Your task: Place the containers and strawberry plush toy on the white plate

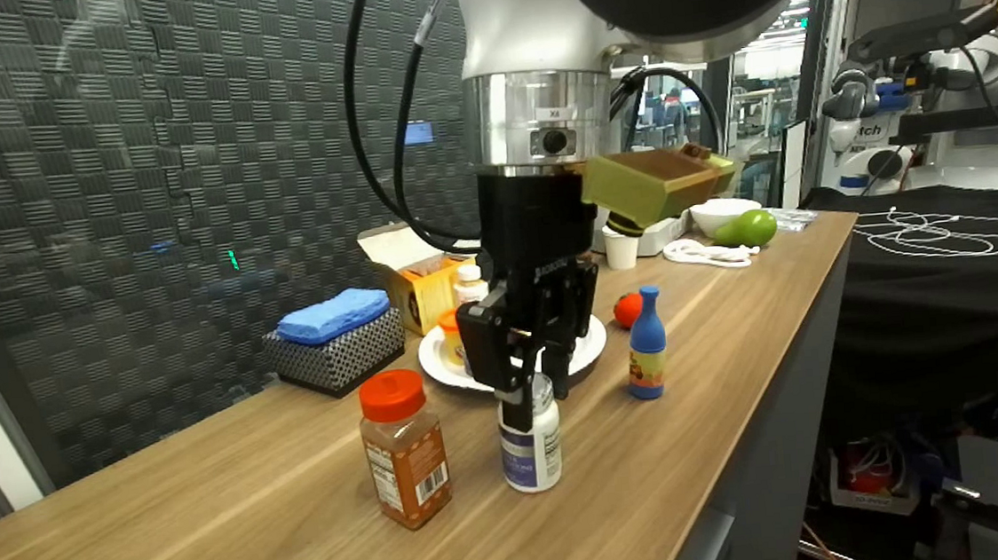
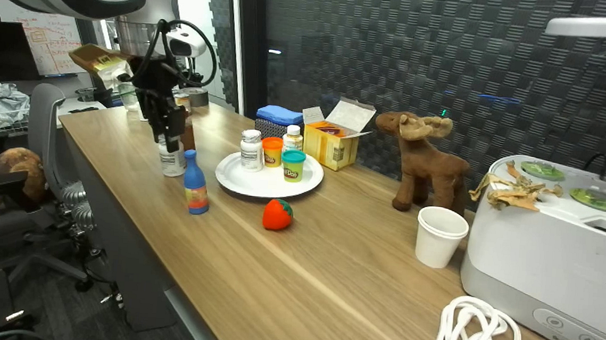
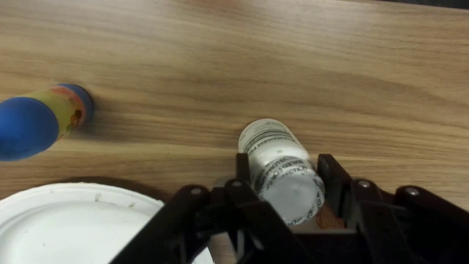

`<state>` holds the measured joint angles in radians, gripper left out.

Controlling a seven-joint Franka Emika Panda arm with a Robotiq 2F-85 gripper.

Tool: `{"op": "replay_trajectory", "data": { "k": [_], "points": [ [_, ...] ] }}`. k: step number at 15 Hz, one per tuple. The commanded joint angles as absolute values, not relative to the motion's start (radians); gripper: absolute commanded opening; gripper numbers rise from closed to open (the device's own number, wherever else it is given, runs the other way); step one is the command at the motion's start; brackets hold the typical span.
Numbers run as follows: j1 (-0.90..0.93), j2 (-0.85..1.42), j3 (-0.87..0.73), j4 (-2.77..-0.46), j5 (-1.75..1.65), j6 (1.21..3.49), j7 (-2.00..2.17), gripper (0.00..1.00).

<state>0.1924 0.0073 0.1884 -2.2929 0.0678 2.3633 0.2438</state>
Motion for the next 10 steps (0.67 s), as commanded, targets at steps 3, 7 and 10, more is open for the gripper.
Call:
{"op": "replay_trajectory", "data": {
  "k": [3,7,10],
  "points": [
    [0.192,-0.014,0.189,-2.294,0.070,2.386,0.217,0.20],
    [0.191,-0.022,0.189,-2.289,0.066,2.384,0.215,0.20],
    [0.181,-0.038,0.178,-2.277,0.042,2.360,0.263,0.20]
  ]
}}
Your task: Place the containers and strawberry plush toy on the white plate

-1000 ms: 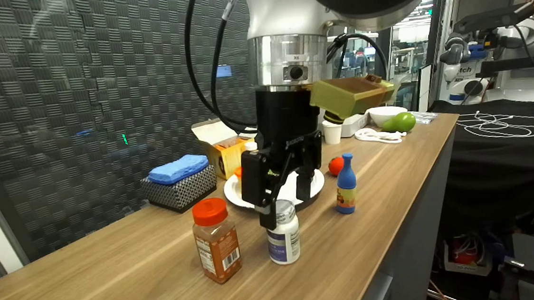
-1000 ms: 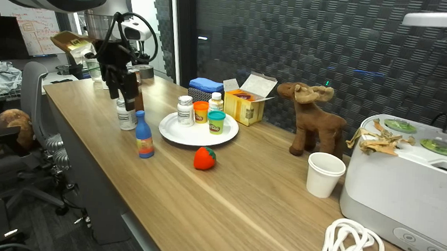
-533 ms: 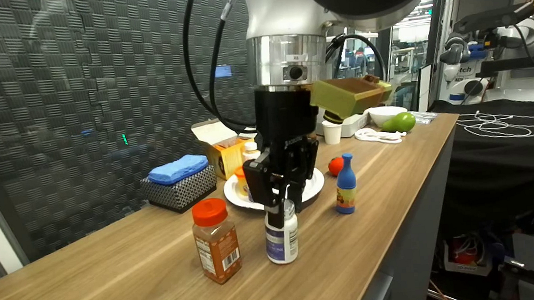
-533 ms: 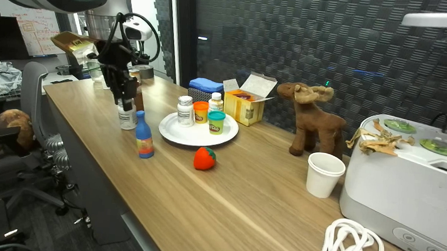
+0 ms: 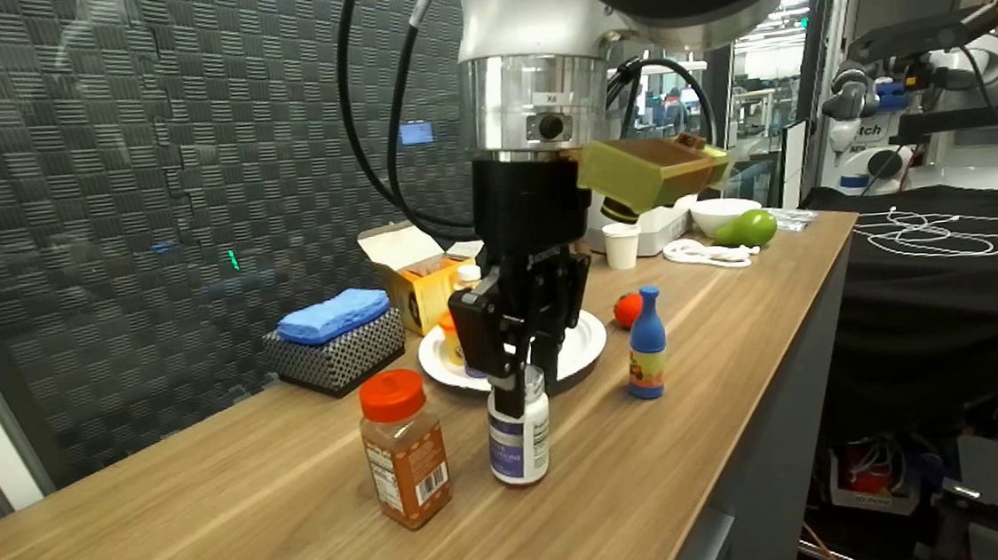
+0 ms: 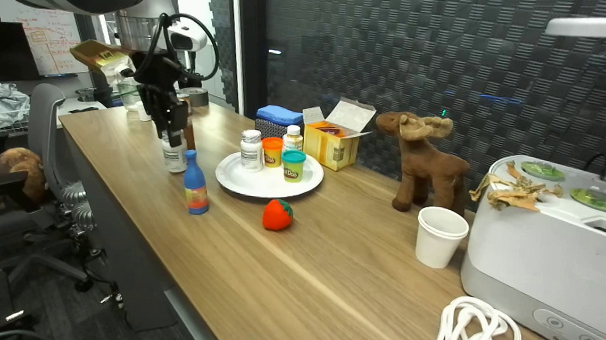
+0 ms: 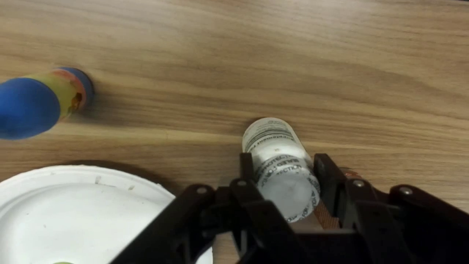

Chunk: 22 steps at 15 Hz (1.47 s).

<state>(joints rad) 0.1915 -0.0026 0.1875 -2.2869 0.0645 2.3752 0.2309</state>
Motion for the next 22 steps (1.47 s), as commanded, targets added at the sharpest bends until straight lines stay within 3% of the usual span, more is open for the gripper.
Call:
{"op": "replay_trajectory", "data": {
  "k": [1,8,22],
  "points": [
    [0.172,-0.053,0.170,-2.276,0.034,2.348,0.286,0.20],
    [0.079,-0.133,0.109,-2.281,-0.073,2.357,0.389,0.20],
    [0.024,0.045,0.049,-2.191,-0.220,2.408,0.435,0.20]
  ]
}}
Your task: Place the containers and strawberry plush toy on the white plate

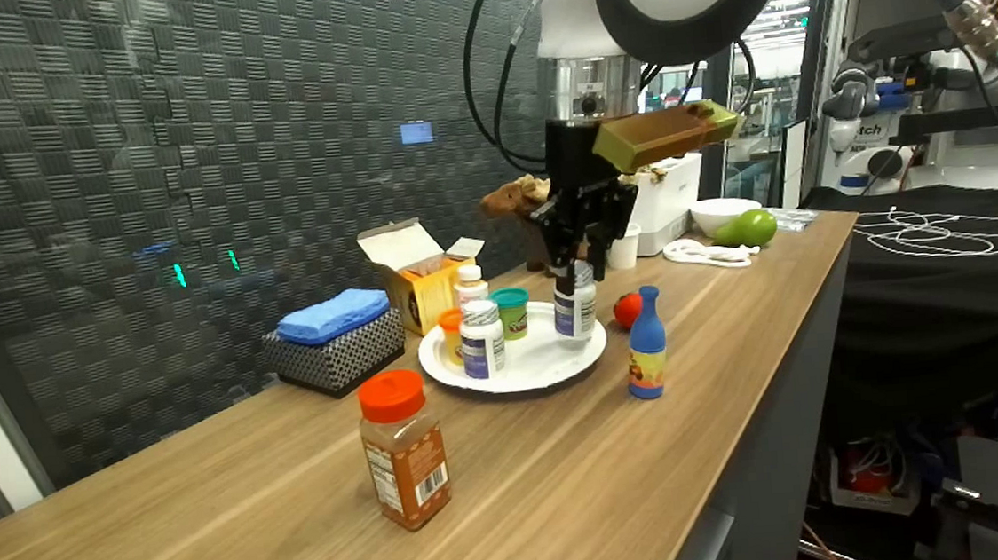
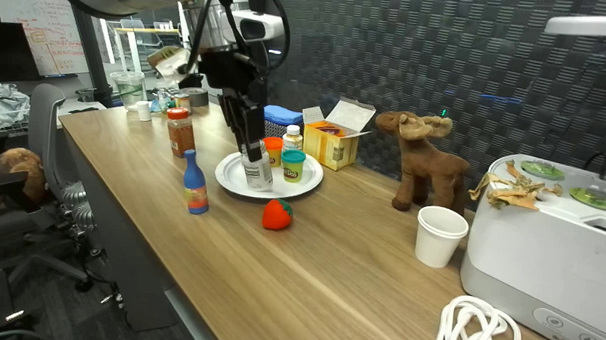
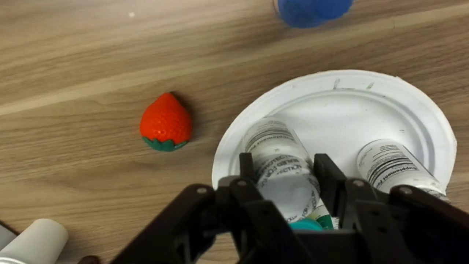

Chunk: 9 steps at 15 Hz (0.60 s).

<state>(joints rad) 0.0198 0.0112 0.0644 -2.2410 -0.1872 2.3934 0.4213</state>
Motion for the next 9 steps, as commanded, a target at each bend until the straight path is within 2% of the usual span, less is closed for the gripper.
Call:
{"op": "replay_trajectory", "data": {
  "k": [1,9],
  "points": [
    [0.024,0.054,0.043,-2.178,-0.221,2.410,0.434,0.20],
    [0.031,0.140,0.010,-2.096,-0.197,2.420,0.406,0.20]
  ]
}}
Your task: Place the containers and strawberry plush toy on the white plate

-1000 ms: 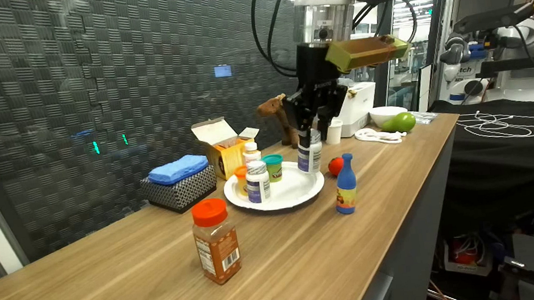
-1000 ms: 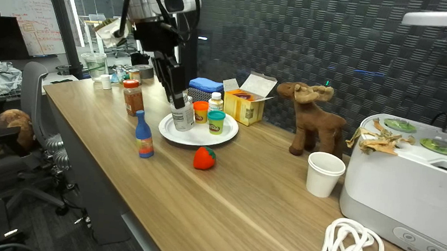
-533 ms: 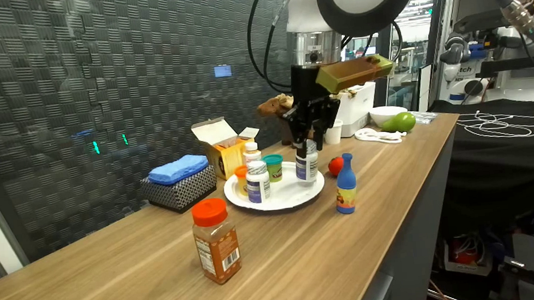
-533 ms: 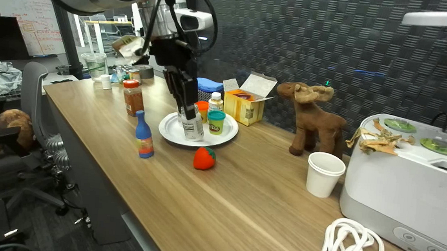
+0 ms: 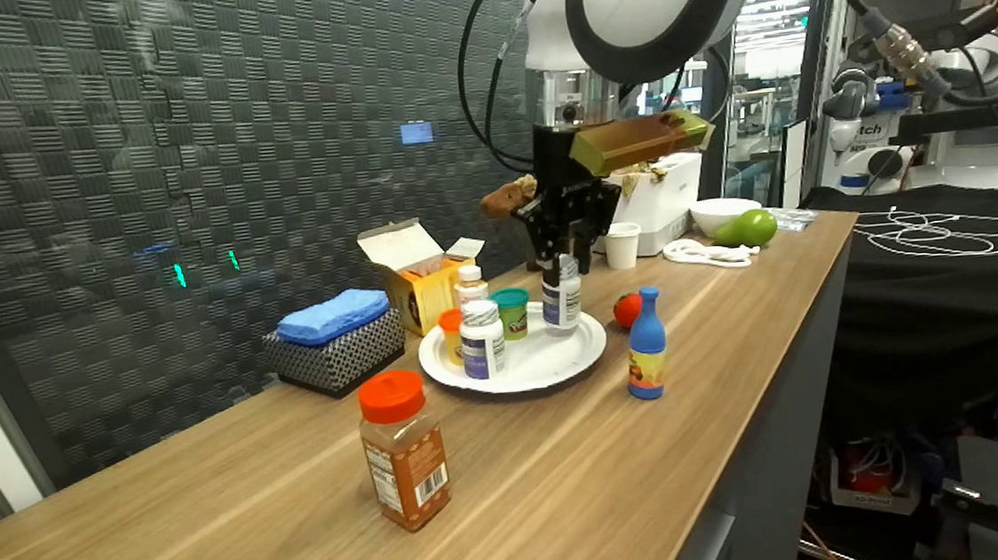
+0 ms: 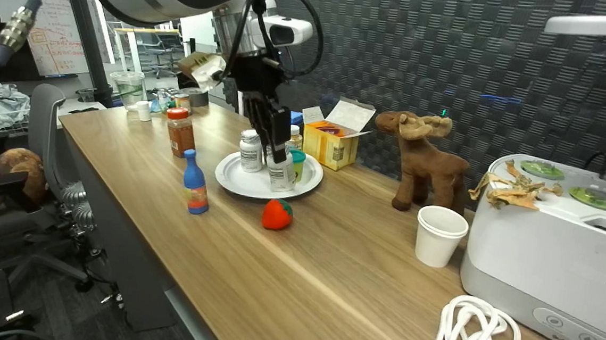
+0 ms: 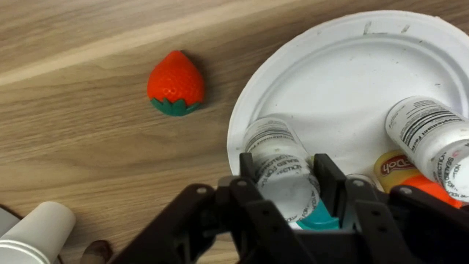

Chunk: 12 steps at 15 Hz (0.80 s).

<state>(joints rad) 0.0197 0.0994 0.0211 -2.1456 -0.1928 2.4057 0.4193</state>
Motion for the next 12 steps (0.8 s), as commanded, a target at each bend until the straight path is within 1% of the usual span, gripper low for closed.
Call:
{"op": "replay_trajectory", "data": {
  "k": [1,12],
  "points": [
    [0.033,0.152,0.012,-2.085,-0.190,2.420,0.400,0.20],
    [0.050,0.221,0.001,-2.018,-0.190,2.412,0.382,0.20]
  ]
}}
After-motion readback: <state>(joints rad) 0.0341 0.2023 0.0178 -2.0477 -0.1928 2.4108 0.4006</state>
